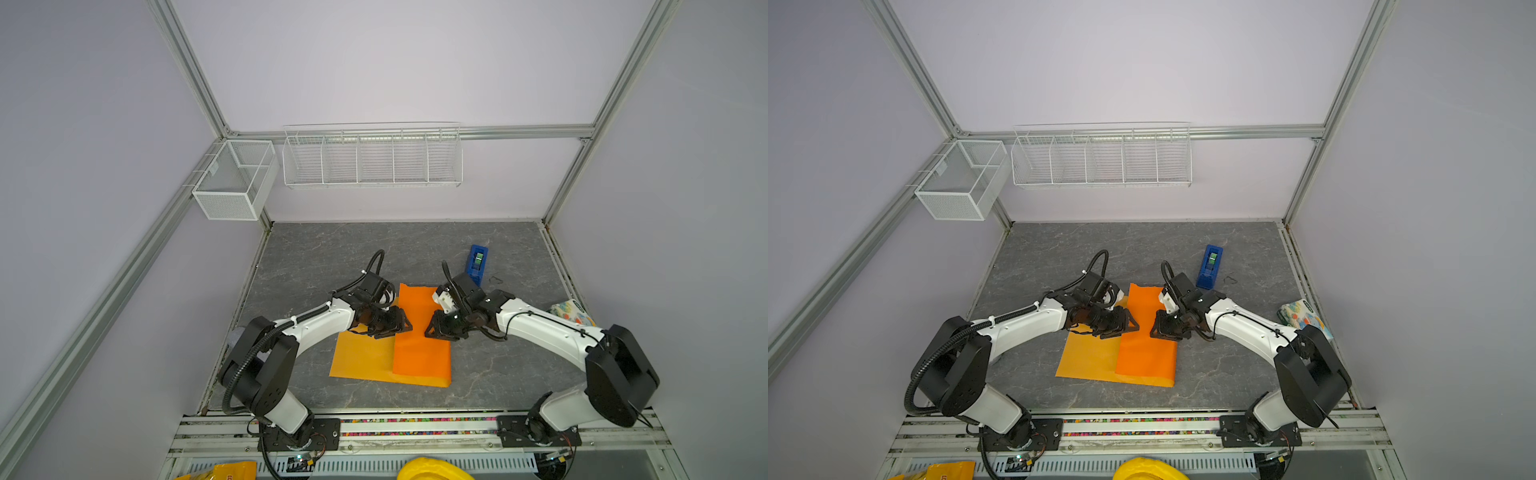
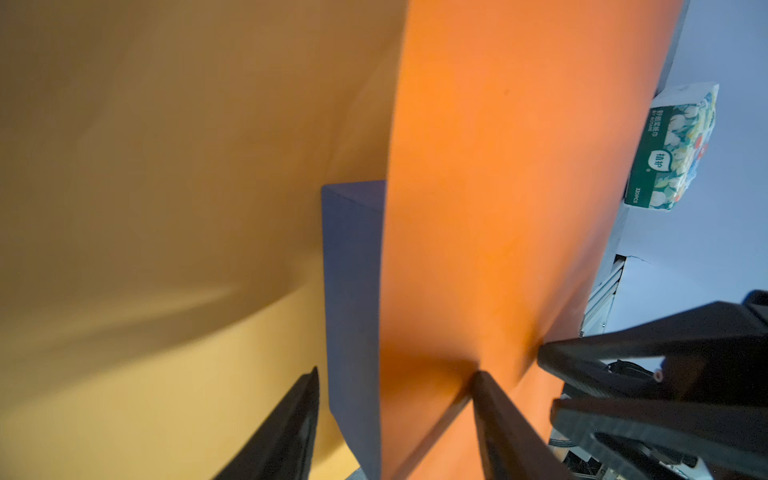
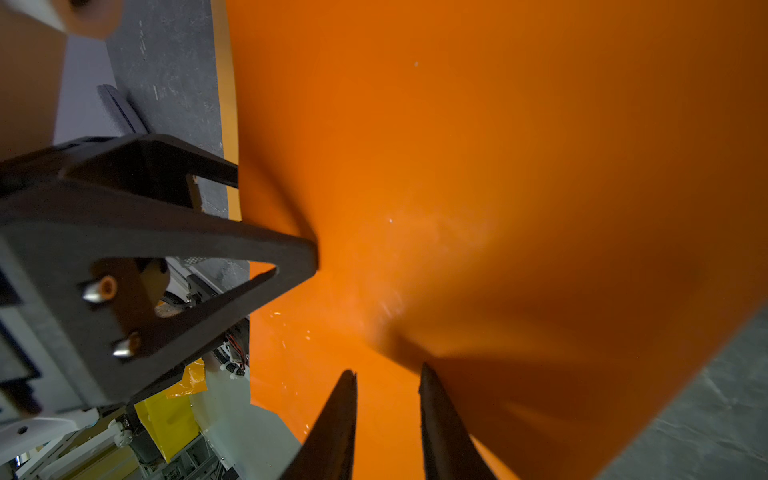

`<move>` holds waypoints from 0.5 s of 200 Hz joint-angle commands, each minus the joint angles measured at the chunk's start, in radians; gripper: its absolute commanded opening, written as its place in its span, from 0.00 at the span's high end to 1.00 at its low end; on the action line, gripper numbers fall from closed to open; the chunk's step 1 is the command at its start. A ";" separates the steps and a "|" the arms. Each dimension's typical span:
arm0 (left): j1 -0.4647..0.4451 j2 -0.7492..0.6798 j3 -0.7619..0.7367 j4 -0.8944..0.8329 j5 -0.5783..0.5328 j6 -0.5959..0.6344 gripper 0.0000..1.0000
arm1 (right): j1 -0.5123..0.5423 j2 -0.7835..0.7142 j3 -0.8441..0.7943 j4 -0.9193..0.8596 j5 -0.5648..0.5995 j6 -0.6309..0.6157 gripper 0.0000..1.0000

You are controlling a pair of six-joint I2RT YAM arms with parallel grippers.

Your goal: Wrap the gift box in paper

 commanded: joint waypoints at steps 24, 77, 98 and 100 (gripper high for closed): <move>-0.009 -0.002 -0.013 0.026 0.005 -0.017 0.45 | -0.003 0.010 -0.029 -0.023 0.008 -0.013 0.69; -0.008 0.062 -0.028 0.024 0.021 -0.016 0.49 | -0.019 -0.049 0.018 -0.072 0.014 -0.023 0.66; -0.010 0.074 -0.041 0.042 0.031 -0.019 0.50 | -0.040 -0.105 0.031 -0.113 0.046 -0.032 0.62; -0.010 0.074 -0.042 0.044 0.033 -0.021 0.50 | -0.045 -0.110 0.031 -0.118 0.053 -0.033 0.62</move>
